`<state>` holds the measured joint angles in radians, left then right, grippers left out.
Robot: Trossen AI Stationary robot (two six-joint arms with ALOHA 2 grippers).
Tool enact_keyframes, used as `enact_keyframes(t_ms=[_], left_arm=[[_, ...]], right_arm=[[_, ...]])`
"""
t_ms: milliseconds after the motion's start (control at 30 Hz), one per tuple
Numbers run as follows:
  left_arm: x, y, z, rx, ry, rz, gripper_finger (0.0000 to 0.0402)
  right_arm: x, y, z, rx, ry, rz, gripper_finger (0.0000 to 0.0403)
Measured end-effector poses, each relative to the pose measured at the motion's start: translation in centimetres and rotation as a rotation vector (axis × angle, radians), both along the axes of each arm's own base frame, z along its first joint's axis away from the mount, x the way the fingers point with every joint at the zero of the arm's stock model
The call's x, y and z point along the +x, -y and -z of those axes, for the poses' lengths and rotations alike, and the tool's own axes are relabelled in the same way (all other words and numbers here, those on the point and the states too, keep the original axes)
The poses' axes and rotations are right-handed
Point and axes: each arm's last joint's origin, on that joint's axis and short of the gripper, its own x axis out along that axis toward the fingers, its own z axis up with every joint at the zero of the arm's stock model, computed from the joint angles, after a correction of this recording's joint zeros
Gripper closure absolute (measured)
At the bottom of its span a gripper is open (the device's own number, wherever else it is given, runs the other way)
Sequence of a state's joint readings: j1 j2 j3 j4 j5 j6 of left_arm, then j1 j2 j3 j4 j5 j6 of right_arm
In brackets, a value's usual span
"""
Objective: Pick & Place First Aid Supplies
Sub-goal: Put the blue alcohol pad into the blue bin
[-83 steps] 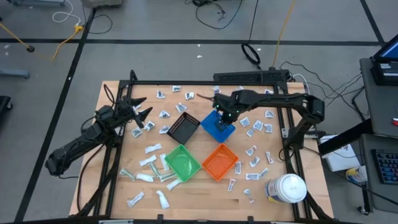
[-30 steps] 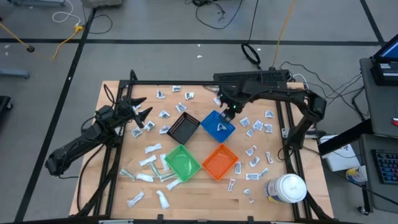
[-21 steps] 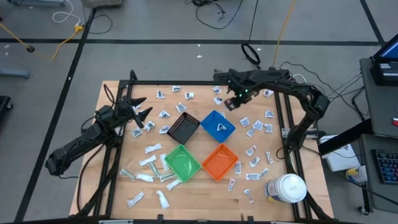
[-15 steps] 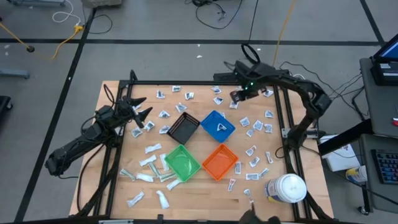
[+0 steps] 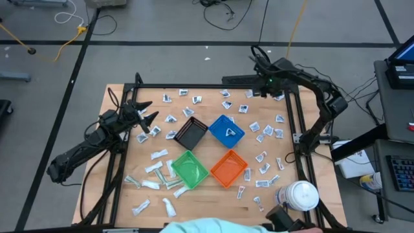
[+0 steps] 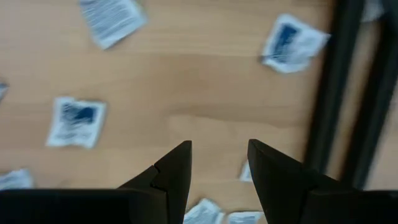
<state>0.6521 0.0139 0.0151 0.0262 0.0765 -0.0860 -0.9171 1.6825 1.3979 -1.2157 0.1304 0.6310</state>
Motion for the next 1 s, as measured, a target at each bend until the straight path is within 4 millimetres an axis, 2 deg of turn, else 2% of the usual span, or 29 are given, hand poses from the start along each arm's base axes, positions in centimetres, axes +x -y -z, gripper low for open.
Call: enact_keyframes(t_ms=[200,367,567,800,1000], left_arm=[[0.0,0.0,0.0,0.0,0.001,0.0,0.0078],[0.0,0.0,0.0,0.0,0.0,0.0,0.0078],[0.0,0.0,0.0,0.0,0.0,0.0,0.0078],[0.0,0.0,0.0,0.0,0.0,0.001,0.0078],[0.0,0.0,0.0,0.0,0.001,0.0,0.0078]], right_arm=[[-0.6,-0.6,0.7,-0.085,-0.086,0.007,0.0252],[-0.8,-2.0,2.7,-0.187,-0.115,-0.074,0.0252],[-1.0,-2.7,4.9,-0.263,-0.108,-0.162,0.0252],[-2.0,-2.6,7.0,-0.334,-0.157,-0.145,0.0252],[-2.9,-2.0,7.6,-0.38,-0.199,-0.116,0.0252]])
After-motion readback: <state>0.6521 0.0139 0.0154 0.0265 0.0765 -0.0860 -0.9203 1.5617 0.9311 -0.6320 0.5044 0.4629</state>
